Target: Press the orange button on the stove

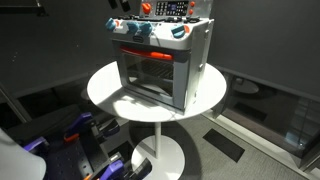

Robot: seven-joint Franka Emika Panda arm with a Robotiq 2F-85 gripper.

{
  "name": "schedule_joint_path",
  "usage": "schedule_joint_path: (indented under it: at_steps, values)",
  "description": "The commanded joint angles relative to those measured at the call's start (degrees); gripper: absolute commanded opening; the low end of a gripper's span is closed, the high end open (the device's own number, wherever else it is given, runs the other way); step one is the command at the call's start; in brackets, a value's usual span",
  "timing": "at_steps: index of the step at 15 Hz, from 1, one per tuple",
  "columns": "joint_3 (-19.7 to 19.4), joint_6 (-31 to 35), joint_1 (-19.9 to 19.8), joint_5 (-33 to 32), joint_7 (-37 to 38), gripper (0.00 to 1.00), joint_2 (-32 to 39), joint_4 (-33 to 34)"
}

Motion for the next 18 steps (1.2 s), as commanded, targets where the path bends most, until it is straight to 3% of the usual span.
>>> schedule_joint_path:
  at_steps: [1,11,18]
  values:
    - [-0.3,1.6,-3.1,-3.3,1.8,1.00,4.5,5.7]
    - [0.3,7.2,-10.4,-12.6,10.0,1.00,19.6,19.1]
    - [-1.6,6.2,-10.9,-19.5,18.5,1.00,30.3,28.2]
